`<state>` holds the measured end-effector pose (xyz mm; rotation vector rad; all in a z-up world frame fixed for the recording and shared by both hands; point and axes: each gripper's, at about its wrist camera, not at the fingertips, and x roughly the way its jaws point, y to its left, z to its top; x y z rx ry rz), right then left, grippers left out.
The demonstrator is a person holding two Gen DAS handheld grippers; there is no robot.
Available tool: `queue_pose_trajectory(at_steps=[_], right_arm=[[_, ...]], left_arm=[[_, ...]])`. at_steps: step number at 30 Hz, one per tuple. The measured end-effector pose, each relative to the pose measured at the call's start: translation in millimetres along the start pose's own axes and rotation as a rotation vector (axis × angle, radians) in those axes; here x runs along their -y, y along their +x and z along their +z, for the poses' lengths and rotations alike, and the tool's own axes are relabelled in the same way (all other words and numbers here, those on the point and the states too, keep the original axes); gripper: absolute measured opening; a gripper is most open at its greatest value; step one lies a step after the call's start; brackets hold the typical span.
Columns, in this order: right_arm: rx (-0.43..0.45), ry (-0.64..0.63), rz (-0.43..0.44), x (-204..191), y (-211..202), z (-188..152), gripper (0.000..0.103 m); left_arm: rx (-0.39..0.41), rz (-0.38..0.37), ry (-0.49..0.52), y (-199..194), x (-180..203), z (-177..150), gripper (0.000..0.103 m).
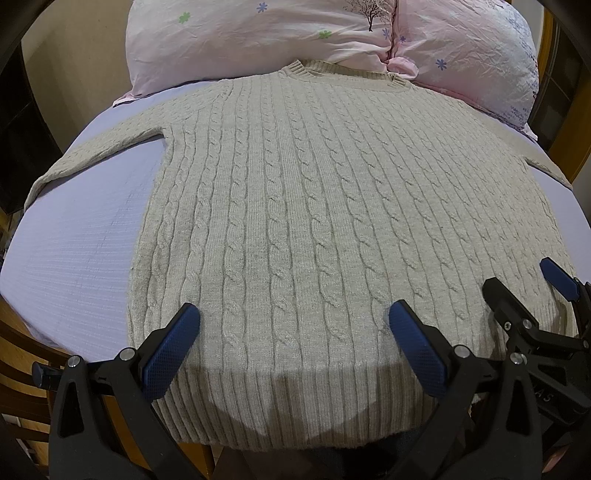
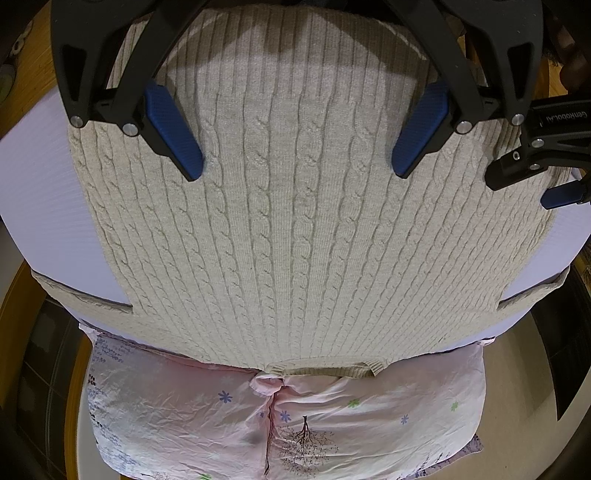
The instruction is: Fold small clothes
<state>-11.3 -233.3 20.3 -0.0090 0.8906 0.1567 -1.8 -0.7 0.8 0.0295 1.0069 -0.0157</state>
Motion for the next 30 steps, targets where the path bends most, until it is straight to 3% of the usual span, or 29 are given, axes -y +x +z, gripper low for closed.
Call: queue_pose_trajectory(at_steps=[30], right_arm=[[0.005, -0.001, 0.0, 0.4, -0.9, -0.2, 0.101]], left_arm=[[0.003, 0.0, 0.0, -0.4, 0.2, -0.6, 0.102]])
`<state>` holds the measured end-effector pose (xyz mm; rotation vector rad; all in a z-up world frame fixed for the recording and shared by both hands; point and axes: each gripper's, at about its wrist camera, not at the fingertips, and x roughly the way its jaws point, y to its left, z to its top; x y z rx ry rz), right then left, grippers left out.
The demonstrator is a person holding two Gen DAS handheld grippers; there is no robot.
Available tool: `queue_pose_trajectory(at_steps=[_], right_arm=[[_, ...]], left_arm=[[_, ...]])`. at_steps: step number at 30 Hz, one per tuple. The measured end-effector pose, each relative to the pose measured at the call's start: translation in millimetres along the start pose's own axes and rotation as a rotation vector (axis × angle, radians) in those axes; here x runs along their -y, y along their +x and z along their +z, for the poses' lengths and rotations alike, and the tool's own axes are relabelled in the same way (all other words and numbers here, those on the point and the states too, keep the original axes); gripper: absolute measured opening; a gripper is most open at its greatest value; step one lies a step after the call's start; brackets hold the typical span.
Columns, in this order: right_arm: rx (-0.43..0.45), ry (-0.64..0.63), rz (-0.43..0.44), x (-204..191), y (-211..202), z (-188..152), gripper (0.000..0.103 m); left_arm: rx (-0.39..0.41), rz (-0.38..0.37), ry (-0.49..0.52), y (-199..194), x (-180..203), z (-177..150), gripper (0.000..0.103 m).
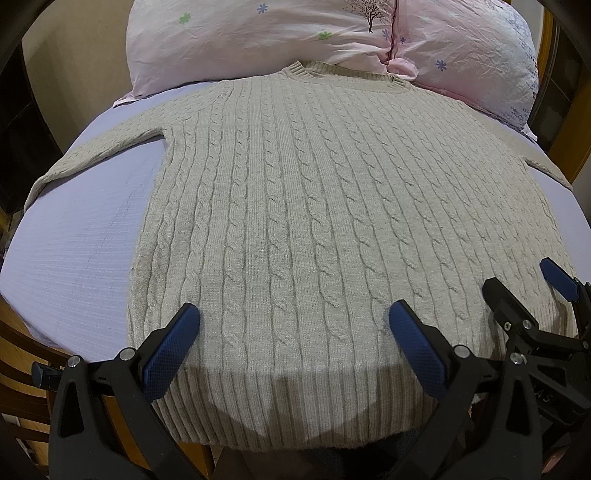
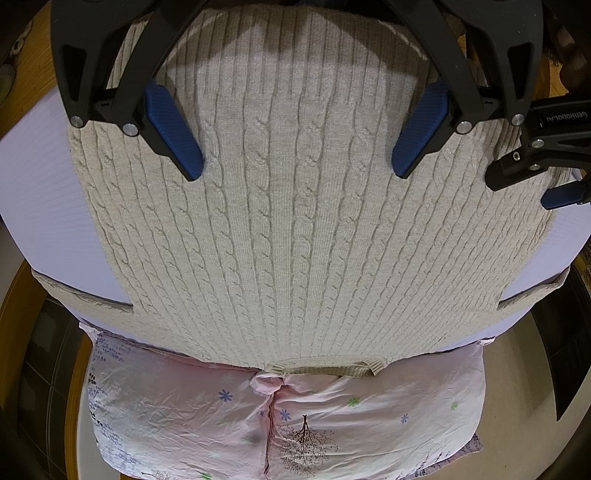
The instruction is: Fold small clothes
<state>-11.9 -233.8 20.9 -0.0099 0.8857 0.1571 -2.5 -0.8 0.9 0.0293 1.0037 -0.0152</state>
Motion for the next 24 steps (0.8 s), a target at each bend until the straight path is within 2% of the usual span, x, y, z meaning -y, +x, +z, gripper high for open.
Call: queue_pose_trajectory(at_steps=[21, 24], right_arm=[[0.002, -0.003, -0.003, 0.0, -0.3, -0.8, 0.101], [0.038, -0.028, 0.022, 0.5, 0.9, -3.0, 0.101]], left_arm=[[0.005, 0.002, 0.001, -0.3, 0.1, -0.7, 0.102], [0.029, 0.002, 0.004, -1.3, -0.7, -2.0, 0.102]])
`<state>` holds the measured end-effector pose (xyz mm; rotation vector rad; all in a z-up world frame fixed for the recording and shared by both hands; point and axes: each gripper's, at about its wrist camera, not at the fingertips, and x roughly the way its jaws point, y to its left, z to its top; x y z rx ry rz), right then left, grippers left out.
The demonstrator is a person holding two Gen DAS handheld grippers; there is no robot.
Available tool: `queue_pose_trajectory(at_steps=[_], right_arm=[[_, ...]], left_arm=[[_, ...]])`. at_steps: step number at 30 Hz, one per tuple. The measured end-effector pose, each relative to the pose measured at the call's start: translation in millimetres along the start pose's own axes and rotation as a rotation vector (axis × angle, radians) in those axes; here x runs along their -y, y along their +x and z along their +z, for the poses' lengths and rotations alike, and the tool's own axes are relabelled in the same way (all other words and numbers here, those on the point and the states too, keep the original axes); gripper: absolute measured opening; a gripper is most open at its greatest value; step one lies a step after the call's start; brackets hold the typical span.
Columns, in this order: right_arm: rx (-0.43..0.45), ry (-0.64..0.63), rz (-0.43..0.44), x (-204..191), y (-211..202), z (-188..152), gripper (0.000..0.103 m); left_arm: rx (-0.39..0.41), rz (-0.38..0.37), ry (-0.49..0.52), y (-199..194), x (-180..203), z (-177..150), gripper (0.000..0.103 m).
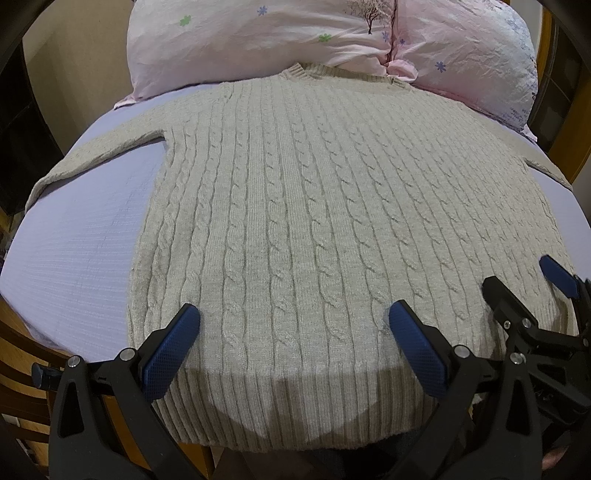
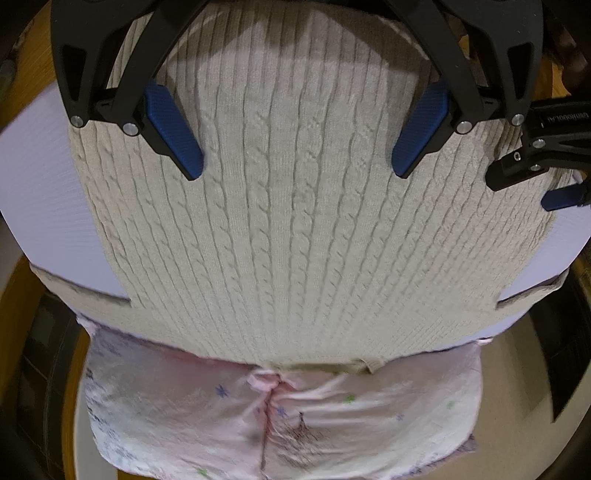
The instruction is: Fold small clothes
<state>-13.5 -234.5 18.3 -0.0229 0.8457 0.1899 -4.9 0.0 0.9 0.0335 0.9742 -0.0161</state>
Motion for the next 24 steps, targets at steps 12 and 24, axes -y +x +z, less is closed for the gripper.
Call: queue_pose_trajectory(at_steps=[12, 24], right_arm=[[0.224, 0.586, 0.053, 263.4, -19.0, 92.8, 0.098], [0.099, 1.143, -0.29, 480.1, 74.8, 102.1, 0.047]], left_arm=[[0.305, -0.216, -0.072, -20.8, -41.0, 15.7, 0.102], [0.484, -0.337, -0.245, -27.3, -124.6, 75.3, 0.102]])
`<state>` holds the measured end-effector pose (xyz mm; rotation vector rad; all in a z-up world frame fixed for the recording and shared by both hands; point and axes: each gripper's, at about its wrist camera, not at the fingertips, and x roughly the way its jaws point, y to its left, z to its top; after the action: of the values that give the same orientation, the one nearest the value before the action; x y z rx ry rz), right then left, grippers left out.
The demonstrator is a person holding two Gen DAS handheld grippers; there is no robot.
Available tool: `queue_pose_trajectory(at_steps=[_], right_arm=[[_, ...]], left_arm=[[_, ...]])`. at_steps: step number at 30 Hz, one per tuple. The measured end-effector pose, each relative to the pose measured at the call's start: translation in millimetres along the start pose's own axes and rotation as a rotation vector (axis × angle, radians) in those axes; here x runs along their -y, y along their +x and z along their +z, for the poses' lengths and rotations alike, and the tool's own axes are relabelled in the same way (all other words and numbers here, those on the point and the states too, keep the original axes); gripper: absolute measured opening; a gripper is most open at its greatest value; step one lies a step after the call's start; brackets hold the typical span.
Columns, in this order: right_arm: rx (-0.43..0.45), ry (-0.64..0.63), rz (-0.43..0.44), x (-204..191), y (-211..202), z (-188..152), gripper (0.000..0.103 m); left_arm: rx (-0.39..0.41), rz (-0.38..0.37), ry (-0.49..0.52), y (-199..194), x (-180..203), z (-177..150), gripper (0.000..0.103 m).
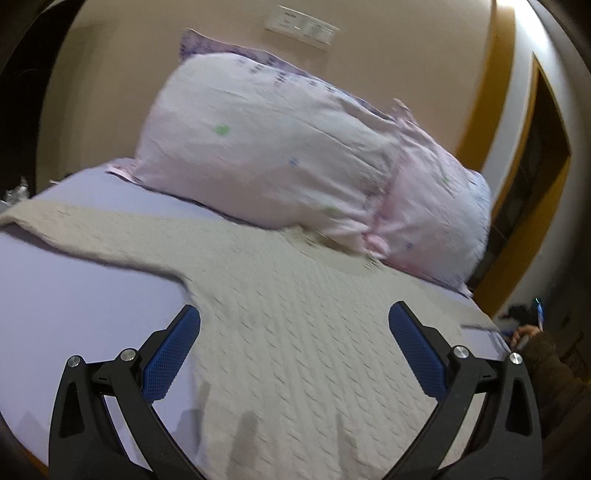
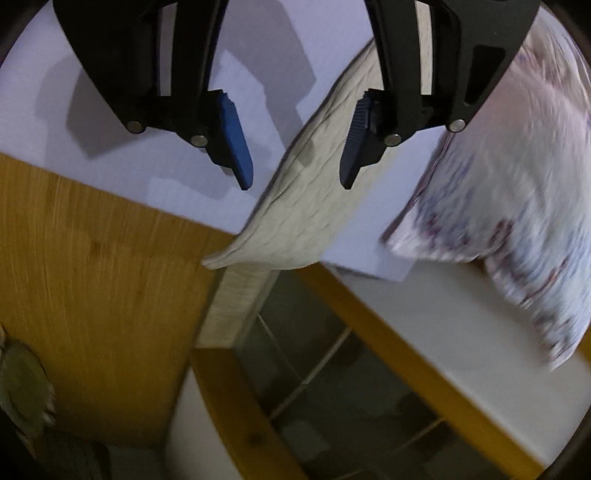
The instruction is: Fold small clothes
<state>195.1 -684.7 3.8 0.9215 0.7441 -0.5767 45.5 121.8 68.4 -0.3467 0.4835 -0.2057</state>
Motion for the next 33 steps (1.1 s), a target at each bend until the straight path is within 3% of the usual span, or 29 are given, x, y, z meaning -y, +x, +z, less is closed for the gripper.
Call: queue_pose_trajectory(at_steps=[3, 7, 10, 14, 16, 19, 21, 22, 25, 27, 28, 31, 33], right_arm=[[-0.001, 0.055, 0.014, 11.5, 19.1, 5.7, 0.035], [0.021, 0.078, 0.022, 16.7, 28.8, 10.4, 0.008], [0.096, 0.015, 0.05, 2.5, 16.6, 7.6, 0.007], [0.275, -0.359, 0.176, -86.0, -50.0, -33.9, 0.007], [0.307, -0.506, 0.264, -132.7, -78.7, -66.0, 0.007], [0.315, -0.759, 0.437, -209.9, -119.1, -145.4, 0.007], [0.248, -0.929, 0.539, -252.2, -128.1, -215.9, 0.007], [0.174, -1.007, 0.581, -268.6, -124.1, -255.4, 0.007], [-0.202, -1.229, 0.635, -296.0, -89.5, -375.5, 0.009], [-0.379, -1.324, 0.634, -294.9, -77.4, -429.2, 0.009], [-0.403, -1.341, 0.646, -291.7, -77.7, -439.1, 0.015], [-0.314, -1.31, 0.684, -283.1, -94.4, -425.3, 0.056], [-0.229, -1.262, 0.731, -276.5, -110.1, -407.1, 0.062]], left_arm=[[0.005, 0.097, 0.0, 10.9, -15.9, 11.2, 0.102], [0.019, 0.182, -0.055, 12.1, -45.5, 20.4, 0.102], [0.038, 0.239, -0.144, 6.2, -79.6, 31.9, 0.102], [0.076, 0.33, -0.258, -7.3, -122.6, 37.5, 0.102], [0.09, 0.358, -0.31, -12.5, -139.7, 39.0, 0.102], [0.072, 0.433, -0.34, -14.5, -158.5, 43.1, 0.102], [0.064, 0.478, -0.349, -14.3, -167.8, 44.3, 0.102], [0.052, 0.483, -0.37, -11.3, -174.4, 44.1, 0.102], [-0.005, 0.477, -0.472, 0.2, -198.0, 41.1, 0.092], [-0.031, 0.471, -0.535, 4.9, -212.5, 38.8, 0.075], [-0.048, 0.461, -0.582, 8.4, -223.5, 37.3, 0.075], [-0.025, 0.465, -0.635, 7.3, -239.6, 41.3, 0.072], [-0.015, 0.461, -0.658, 7.2, -248.0, 46.3, 0.072]])
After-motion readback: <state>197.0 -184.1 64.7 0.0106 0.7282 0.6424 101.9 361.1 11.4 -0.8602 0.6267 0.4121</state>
